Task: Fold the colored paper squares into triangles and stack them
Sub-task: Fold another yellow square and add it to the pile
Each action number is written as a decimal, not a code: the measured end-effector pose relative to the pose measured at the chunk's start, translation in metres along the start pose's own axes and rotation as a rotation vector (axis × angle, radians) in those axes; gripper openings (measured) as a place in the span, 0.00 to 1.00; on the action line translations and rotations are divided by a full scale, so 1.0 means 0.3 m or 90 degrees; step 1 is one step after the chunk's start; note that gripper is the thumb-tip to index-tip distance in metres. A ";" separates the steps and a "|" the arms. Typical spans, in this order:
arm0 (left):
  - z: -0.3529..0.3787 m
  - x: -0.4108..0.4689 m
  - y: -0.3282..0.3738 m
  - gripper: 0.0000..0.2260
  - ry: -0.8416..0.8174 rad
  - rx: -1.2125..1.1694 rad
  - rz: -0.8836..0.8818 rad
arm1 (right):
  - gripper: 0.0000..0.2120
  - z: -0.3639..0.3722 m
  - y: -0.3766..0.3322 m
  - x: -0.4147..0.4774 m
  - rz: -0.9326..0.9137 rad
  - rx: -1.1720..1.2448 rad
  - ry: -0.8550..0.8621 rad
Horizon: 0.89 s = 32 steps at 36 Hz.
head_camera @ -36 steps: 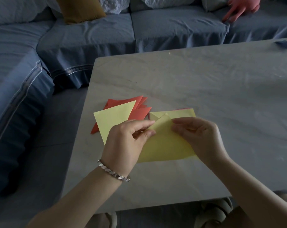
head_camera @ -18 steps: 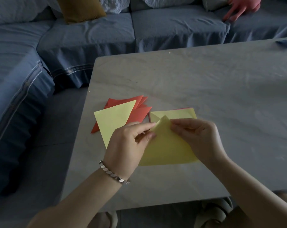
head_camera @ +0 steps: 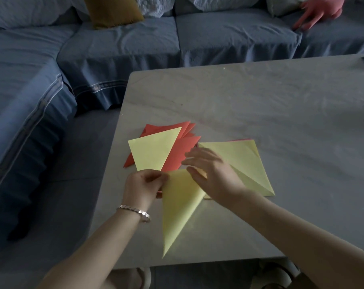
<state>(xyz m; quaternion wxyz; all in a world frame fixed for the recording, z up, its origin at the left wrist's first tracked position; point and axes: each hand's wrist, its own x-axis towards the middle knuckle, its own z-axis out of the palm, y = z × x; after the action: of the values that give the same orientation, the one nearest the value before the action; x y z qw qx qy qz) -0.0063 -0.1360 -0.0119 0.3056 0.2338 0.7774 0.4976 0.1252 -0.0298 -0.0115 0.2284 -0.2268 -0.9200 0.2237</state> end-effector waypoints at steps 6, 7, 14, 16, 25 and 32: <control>-0.038 0.070 -0.109 0.07 0.140 0.015 -0.068 | 0.21 0.095 0.017 -0.097 -0.085 -0.070 -0.200; -0.042 0.075 -0.124 0.08 0.155 0.032 -0.068 | 0.24 0.116 0.026 -0.119 -0.100 -0.072 -0.235; -0.052 0.078 -0.179 0.06 0.176 0.143 -0.039 | 0.32 0.186 0.026 -0.167 -0.190 -0.249 -0.304; -0.051 0.083 -0.192 0.06 0.182 0.160 -0.034 | 0.32 0.181 0.025 -0.173 -0.198 -0.262 -0.316; -0.048 0.091 -0.202 0.07 0.184 0.193 -0.009 | 0.40 0.168 0.045 -0.238 -0.162 -0.306 -0.316; -0.049 0.090 -0.202 0.07 0.184 0.194 -0.007 | 0.19 0.193 0.061 -0.156 -0.050 -0.356 -0.185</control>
<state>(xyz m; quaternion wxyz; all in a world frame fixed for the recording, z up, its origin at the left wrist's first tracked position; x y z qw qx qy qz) -0.0393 -0.1513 -0.0693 0.1551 0.1992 0.8807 0.4008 0.1379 -0.0573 -0.0819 0.0322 -0.2108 -0.9769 -0.0167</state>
